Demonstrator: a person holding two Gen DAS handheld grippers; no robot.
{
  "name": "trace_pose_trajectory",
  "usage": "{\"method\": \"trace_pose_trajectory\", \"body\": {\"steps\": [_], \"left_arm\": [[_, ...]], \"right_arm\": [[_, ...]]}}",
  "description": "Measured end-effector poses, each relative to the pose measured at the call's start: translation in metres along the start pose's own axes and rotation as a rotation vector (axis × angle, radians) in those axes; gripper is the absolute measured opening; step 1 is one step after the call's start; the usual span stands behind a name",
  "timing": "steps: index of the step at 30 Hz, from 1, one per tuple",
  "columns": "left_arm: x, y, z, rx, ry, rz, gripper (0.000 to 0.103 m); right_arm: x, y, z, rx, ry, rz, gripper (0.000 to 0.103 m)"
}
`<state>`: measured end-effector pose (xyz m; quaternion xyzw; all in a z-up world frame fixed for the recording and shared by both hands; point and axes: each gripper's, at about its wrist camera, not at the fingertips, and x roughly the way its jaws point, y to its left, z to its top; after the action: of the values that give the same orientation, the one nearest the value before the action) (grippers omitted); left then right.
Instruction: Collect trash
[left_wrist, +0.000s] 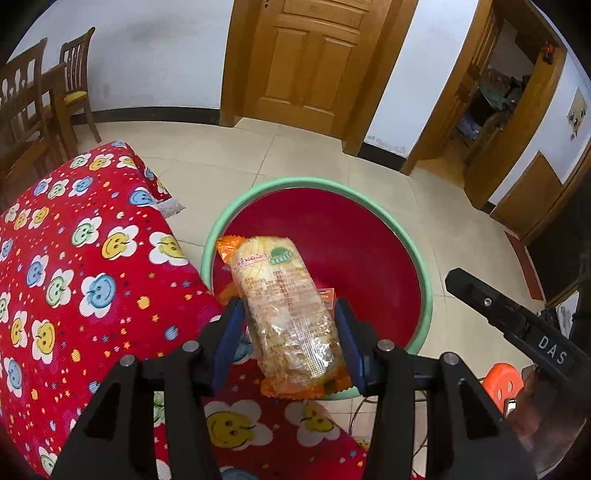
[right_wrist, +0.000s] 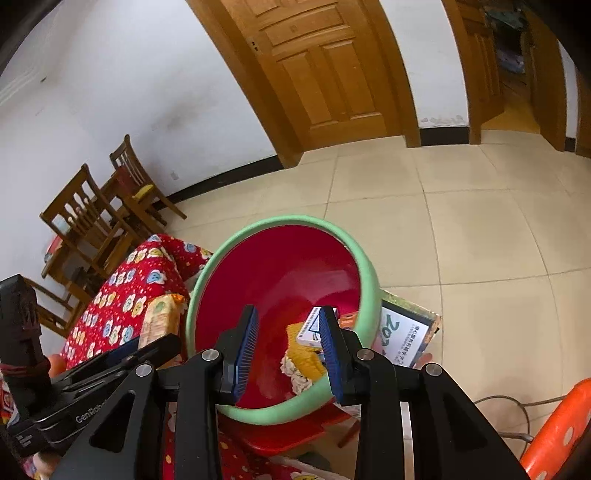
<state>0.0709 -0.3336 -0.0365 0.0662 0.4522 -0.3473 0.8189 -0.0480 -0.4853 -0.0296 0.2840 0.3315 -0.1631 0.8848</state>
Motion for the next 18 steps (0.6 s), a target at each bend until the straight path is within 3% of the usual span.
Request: {"method": "trace_pose_trajectory", "body": {"steps": [8, 18], "left_arm": [[-0.009, 0.004, 0.001, -0.018, -0.011, 0.023, 0.060], [-0.054, 0.029, -0.013, -0.084, -0.074, 0.105, 0.068]], "right_arm": [[-0.005, -0.004, -0.001, 0.011, 0.002, 0.009, 0.038], [-0.022, 0.020, -0.009, -0.029, -0.004, 0.059, 0.042]]}}
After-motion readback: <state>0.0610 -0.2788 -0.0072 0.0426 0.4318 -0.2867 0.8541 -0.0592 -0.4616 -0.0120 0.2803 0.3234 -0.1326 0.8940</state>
